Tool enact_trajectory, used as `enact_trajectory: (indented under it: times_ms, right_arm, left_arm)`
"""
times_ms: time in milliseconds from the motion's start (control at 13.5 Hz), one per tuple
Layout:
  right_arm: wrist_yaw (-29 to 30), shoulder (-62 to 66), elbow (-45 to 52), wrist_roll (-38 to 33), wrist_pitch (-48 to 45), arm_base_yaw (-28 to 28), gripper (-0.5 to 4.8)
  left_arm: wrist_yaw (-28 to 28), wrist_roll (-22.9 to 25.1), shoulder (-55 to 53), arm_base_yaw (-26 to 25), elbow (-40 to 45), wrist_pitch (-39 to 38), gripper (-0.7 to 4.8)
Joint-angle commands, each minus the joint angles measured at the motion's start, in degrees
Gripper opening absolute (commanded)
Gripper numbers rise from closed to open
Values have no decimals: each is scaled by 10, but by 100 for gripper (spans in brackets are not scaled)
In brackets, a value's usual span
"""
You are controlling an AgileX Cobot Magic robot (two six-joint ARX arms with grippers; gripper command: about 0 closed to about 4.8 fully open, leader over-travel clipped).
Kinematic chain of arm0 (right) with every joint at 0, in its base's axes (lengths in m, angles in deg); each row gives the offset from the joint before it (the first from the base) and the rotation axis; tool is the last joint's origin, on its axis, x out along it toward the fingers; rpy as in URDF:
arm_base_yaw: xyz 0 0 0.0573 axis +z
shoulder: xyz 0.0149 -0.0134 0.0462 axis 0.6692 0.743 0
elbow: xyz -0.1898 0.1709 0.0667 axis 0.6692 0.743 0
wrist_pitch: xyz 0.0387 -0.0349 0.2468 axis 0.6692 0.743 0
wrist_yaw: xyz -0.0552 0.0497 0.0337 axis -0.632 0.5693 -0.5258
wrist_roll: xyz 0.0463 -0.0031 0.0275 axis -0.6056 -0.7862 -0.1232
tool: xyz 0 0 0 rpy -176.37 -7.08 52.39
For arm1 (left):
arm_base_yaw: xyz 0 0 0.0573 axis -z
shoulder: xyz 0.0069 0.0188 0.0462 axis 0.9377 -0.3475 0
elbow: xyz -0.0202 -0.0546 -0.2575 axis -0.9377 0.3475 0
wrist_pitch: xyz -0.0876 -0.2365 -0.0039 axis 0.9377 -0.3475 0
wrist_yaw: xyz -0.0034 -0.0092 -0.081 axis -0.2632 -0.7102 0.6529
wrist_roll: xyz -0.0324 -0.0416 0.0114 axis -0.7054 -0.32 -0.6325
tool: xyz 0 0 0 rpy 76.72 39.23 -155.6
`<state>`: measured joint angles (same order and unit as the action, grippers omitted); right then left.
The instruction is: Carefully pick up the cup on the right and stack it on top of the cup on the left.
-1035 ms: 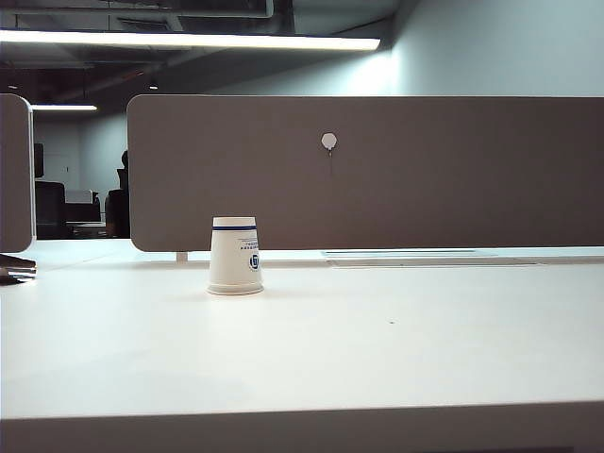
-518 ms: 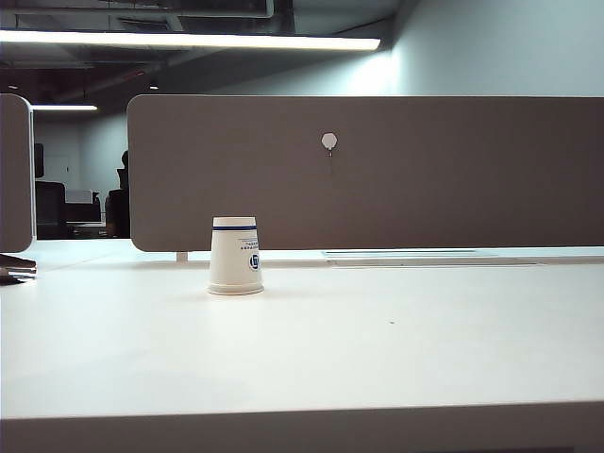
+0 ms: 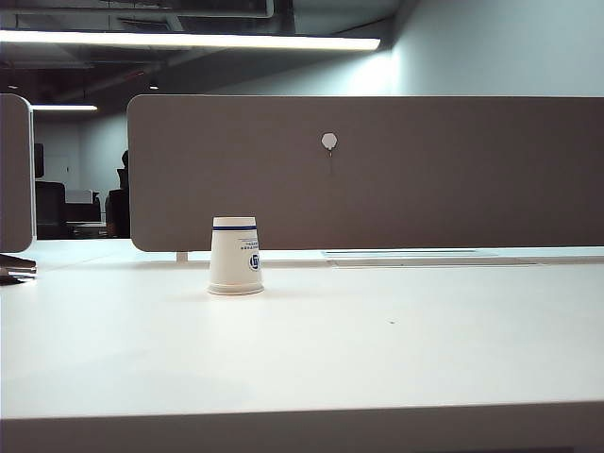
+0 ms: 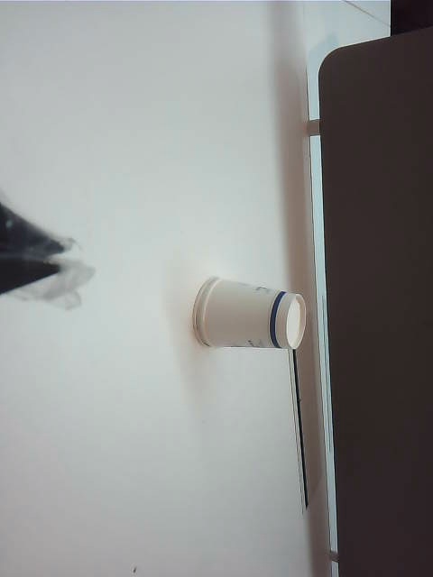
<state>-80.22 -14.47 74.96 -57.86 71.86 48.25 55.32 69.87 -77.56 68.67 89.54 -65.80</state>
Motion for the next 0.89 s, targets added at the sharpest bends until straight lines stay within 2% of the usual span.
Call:
enact_trajectory:
  times_ms: [74, 887]
  right_arm:
    - [2, -1, 0, 22, -10, 0, -1]
    - [2, -1, 16, 22, -15, 0, -1]
  left_arm:
    - [4, 2, 0, 0, -1, 8, -6]
    - [4, 2, 0, 0, -1, 8, -6]
